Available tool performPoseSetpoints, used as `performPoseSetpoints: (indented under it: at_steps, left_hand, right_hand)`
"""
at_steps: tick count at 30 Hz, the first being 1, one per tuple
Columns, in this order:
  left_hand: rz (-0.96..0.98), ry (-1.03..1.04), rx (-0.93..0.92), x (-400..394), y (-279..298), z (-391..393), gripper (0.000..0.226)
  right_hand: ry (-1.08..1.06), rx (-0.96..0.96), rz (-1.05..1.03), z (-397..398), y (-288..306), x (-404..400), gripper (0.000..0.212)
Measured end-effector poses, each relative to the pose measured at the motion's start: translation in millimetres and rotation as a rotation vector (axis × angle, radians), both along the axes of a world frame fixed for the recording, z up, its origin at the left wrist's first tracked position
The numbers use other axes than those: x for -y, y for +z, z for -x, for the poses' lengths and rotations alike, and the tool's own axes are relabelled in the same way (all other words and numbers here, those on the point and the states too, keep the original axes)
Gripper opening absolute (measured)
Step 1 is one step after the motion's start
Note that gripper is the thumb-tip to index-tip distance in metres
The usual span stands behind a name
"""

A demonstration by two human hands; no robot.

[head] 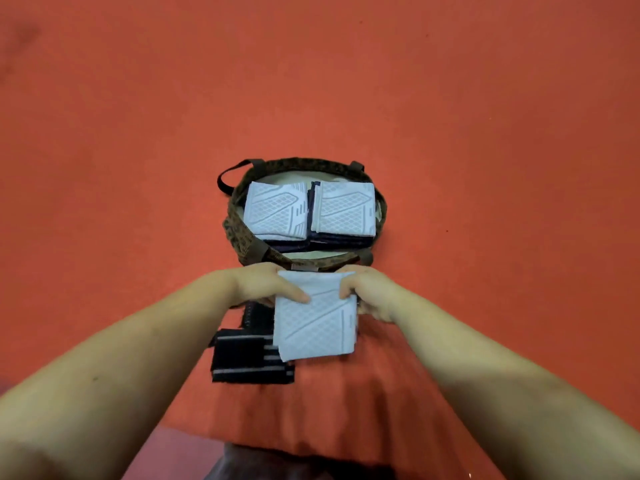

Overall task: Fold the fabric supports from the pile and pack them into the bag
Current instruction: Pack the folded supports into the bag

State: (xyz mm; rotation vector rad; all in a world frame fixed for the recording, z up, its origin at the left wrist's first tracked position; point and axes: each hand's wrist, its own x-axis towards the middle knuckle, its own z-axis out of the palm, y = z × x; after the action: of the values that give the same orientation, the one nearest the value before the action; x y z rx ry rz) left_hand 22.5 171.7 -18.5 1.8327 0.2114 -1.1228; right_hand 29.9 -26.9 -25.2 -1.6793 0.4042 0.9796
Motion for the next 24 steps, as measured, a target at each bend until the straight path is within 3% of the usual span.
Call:
performPoseSetpoints:
  at_steps: [3, 6, 9, 14, 19, 24]
  left_hand:
    - [0.118, 0.259, 0.048, -23.8, 23.9, -28.5, 0.026]
    - [0.09, 0.378, 0.193, -33.4, 41.3, -54.6, 0.013]
    - [0.019, 0.417, 0.307, -42.2, 43.6, -78.9, 0.017]
    - [-0.116, 0.57, 0.488, -47.7, 29.0, -104.1, 0.026]
    - [-0.28, 0.408, 0.598, -50.5, 7.5, -109.7, 0.022]
    - [-0.363, 0.272, 0.468, -52.5, -3.3, -112.8, 0.027]
  right_hand:
    - [-0.008, 0.156, 0.041, -39.5, 33.0, -22.7, 0.017]
    - [-0.008, 0.38, 0.136, -72.9, 49.5, -41.4, 0.013]
    - [0.016, 0.543, 0.216, -99.8, 55.2, -62.2, 0.029]
    - [0.018, 0.623, 0.344, -130.5, 43.3, -85.5, 0.046]
    - [-0.025, 0.62, 0.396, -135.7, 25.5, -100.7, 0.049]
    - [0.106, 0.626, 0.501, -129.2, 8.7, -106.6, 0.05]
